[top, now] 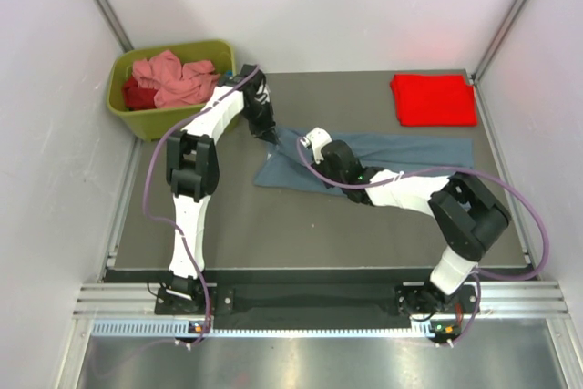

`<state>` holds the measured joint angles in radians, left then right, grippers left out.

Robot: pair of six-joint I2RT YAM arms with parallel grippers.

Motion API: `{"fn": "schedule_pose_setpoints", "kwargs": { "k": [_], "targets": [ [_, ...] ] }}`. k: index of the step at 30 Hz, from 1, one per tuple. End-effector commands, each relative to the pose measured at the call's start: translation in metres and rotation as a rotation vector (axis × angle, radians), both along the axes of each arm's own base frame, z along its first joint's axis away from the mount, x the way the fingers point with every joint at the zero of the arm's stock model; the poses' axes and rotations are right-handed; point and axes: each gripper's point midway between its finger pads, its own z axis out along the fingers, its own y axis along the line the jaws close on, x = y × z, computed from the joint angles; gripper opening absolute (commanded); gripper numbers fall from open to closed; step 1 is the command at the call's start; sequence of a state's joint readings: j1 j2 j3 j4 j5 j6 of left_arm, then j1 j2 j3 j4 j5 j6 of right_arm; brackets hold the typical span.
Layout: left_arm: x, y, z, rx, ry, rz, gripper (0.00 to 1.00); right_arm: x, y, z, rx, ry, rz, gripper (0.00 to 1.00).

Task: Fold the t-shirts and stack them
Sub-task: Fold the tshirt

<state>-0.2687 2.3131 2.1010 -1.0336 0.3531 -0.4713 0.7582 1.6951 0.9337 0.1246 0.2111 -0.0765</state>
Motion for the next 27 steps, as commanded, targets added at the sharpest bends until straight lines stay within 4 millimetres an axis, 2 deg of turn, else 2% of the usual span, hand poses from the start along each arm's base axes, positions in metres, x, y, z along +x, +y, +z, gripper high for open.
{"fn": "schedule_pose_setpoints", "kwargs": {
  "k": [1, 5, 10, 15, 17, 19, 21, 22, 24, 26, 27],
  "targets": [
    [-0.01, 0.012, 0.004, 0.038, 0.022, 0.007, 0.0, -0.002, -0.001, 0.03, 0.061, -0.041, 0.0, 0.0],
    [-0.013, 0.017, 0.002, 0.064, 0.026, 0.008, 0.0, -0.005, -0.001, 0.032, 0.065, -0.033, 0.011, 0.0],
    [-0.015, 0.02, 0.002, 0.082, 0.027, 0.013, 0.0, -0.008, 0.002, 0.024, 0.059, -0.004, 0.026, 0.0],
    [-0.03, 0.025, -0.018, 0.118, 0.107, 0.01, 0.0, -0.013, 0.006, 0.011, 0.058, 0.047, 0.046, 0.0],
    [-0.032, 0.028, -0.017, 0.142, 0.103, 0.006, 0.03, -0.014, 0.01, 0.012, 0.06, 0.061, 0.054, 0.12],
    [-0.027, 0.033, -0.011, 0.165, 0.072, 0.013, 0.05, -0.016, 0.011, 0.015, 0.071, 0.071, 0.05, 0.22],
    [-0.013, 0.032, 0.006, 0.16, 0.003, 0.024, 0.07, -0.014, 0.011, 0.028, 0.104, 0.053, 0.033, 0.25],
    [-0.005, 0.029, 0.015, 0.15, -0.03, 0.034, 0.14, -0.012, 0.011, 0.033, 0.111, 0.044, 0.029, 0.26],
    [0.009, 0.019, 0.027, 0.099, -0.1, 0.039, 0.19, -0.007, 0.01, 0.038, 0.155, 0.057, -0.022, 0.25],
    [0.013, 0.003, 0.031, 0.018, -0.122, 0.014, 0.2, 0.0, 0.013, 0.04, 0.172, 0.056, -0.05, 0.2],
    [0.018, -0.003, 0.03, -0.001, -0.144, 0.008, 0.21, 0.005, 0.012, 0.031, 0.171, 0.073, -0.074, 0.19]
  ]
}}
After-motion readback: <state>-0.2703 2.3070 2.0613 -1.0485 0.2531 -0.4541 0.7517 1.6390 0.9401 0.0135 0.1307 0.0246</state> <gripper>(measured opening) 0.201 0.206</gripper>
